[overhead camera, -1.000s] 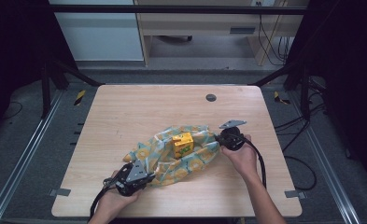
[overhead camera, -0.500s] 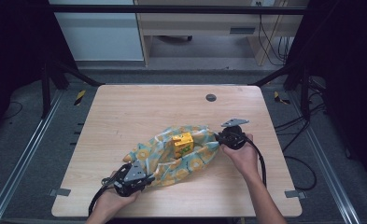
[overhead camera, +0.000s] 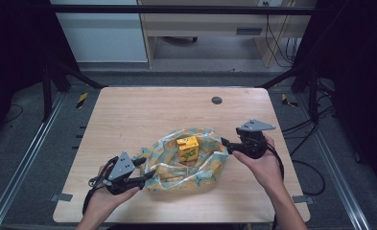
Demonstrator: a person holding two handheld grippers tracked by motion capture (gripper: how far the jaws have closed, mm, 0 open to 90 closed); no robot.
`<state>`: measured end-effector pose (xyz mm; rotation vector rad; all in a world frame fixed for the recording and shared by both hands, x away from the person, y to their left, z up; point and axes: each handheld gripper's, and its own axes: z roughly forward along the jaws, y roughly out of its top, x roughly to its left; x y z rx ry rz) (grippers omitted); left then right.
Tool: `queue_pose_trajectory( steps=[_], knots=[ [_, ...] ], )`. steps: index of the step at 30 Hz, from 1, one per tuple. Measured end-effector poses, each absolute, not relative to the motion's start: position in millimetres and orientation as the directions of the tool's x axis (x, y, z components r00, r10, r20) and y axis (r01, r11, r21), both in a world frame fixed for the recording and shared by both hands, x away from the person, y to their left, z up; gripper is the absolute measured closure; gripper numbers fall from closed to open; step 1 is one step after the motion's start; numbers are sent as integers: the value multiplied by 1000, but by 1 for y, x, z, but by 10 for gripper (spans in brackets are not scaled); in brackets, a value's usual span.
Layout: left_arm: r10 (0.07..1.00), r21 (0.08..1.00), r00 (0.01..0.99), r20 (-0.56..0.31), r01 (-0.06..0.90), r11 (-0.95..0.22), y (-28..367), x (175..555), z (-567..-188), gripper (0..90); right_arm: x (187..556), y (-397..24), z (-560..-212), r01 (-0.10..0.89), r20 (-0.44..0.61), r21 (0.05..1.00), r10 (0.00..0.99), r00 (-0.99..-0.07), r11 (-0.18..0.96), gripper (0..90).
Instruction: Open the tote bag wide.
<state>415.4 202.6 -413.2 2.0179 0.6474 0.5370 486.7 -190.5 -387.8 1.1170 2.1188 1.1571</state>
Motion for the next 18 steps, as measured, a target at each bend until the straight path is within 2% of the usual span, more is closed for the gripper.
queue_pose_trajectory(
  steps=[6, 9, 15, 18],
  knots=[
    [668, 871, 726, 163, 212, -443, 201, 430, -395, 425, 466, -168, -397, 421, -3, 845, 790, -613, 330, 307],
    [677, 867, 721, 147, 235, -439, 197, 449, -394, 419, 462, -161, -404, 420, -14, 838, 784, -621, 348, 291],
    [674, 842, 729, 122, 283, -459, 178, 487, -407, 366, 465, -150, -429, 452, -20, 805, 778, -628, 385, 194],
    [666, 833, 737, 118, 292, -471, 171, 497, -411, 355, 466, -151, -434, 454, -28, 800, 780, -625, 393, 184]
  ],
)
